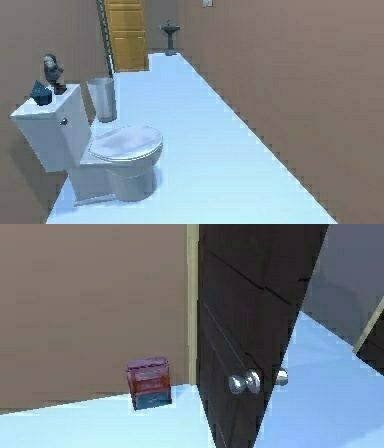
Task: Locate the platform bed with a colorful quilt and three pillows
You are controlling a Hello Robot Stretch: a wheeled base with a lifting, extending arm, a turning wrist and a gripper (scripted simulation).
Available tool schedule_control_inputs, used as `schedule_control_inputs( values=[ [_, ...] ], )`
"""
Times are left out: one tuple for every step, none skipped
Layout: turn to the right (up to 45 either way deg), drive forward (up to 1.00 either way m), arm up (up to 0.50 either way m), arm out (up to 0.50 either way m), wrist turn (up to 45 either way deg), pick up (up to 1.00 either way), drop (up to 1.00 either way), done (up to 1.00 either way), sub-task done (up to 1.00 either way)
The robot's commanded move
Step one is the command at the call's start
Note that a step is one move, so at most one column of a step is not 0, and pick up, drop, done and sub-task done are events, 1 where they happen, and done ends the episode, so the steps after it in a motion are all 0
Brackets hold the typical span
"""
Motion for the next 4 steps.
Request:
schedule_control_inputs(
  values=[
    [0.0,0.10,0.00,0.00,0.0,0.00,0.00,0.00,0.00],
    [45.0,0.00,0.00,0.00,0.0,0.00,0.00,0.00,0.00],
    [45.0,0.00,0.00,0.00,0.0,0.00,0.00,0.00,0.00],
    [45.0,0.00,0.00,0.00,0.0,0.00,0.00,0.00,0.00]
  ],
)
